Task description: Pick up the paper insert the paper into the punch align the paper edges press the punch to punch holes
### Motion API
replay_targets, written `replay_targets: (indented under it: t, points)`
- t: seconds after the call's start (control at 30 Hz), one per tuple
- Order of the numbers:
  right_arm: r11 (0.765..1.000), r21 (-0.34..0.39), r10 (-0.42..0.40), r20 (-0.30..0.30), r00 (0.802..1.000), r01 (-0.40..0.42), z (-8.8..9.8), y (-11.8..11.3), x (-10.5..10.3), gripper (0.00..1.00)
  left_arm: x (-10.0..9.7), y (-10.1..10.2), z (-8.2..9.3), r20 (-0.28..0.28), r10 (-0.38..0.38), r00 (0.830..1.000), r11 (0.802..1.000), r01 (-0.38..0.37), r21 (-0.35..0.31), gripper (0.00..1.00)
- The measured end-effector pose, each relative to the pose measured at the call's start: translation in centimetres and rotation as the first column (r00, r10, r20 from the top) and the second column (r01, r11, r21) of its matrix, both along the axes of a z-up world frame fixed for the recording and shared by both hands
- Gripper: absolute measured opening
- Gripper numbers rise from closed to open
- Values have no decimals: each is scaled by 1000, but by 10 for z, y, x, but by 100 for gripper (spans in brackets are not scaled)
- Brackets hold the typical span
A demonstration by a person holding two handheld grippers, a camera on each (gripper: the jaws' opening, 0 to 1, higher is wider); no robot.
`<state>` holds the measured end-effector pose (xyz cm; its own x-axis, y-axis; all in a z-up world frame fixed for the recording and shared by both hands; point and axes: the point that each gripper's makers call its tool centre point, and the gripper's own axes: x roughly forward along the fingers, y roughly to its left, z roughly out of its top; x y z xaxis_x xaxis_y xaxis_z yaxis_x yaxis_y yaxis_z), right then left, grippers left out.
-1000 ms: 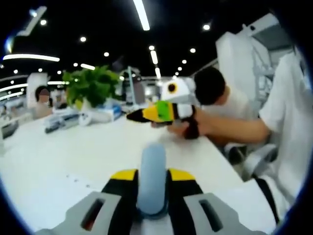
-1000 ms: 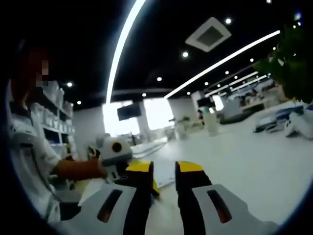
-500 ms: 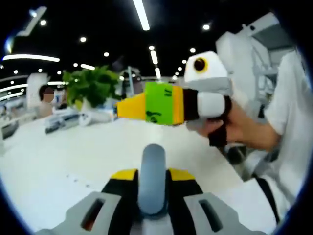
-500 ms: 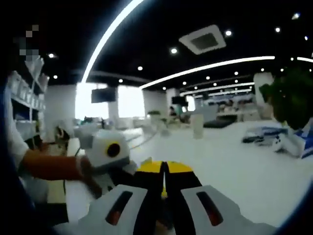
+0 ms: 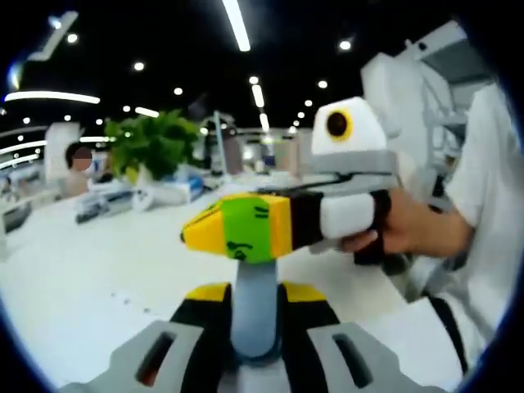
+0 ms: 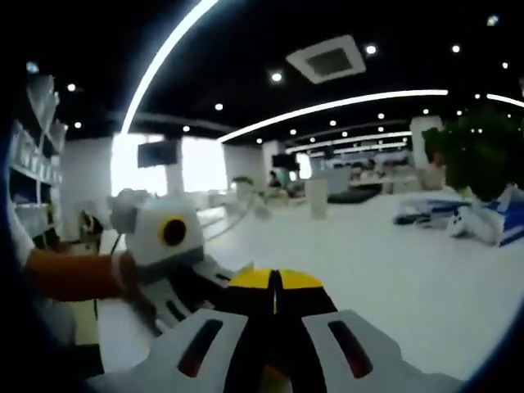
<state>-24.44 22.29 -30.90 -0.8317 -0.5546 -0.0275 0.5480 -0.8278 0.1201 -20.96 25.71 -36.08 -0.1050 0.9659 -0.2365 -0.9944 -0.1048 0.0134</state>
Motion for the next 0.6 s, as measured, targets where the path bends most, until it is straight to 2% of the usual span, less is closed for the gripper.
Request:
replay_targets:
  t: [0.1, 0.17, 0.33, 0.4, 0.43, 0.47, 0.6]
  points:
    - [1000, 20, -22, 9, 1000, 22, -6, 4, -1, 3, 0, 0, 0, 3, 2, 1000, 1000, -2, -1, 25]
    - [1000, -20, -17, 33, 999, 18, -7, 6, -1, 3, 0, 0, 0, 2, 1, 1000, 1000, -1, -1, 25]
    - [999, -11, -41, 23, 999, 42, -8, 7, -1, 3, -1, 0, 0, 4, 1, 1000, 1000, -1, -2, 25]
    - [996, 47, -81, 53, 995, 79, -22, 14, -3, 2, -1, 0, 0, 3, 1, 1000, 1000, -1, -2, 25]
    - [998, 19, -68, 32, 997, 68, -20, 12, -3, 2, -1, 1, 0, 2, 2, 1000, 1000, -2, -2, 25]
    - [998, 8, -65, 59, 996, 65, -20, 13, -3, 2, -1, 0, 0, 2, 1, 1000, 1000, -1, -2, 25]
    - [997, 28, -76, 63, 995, 74, -24, 13, -3, 2, -1, 0, -1, 4, 1, 1000, 1000, -1, -3, 25]
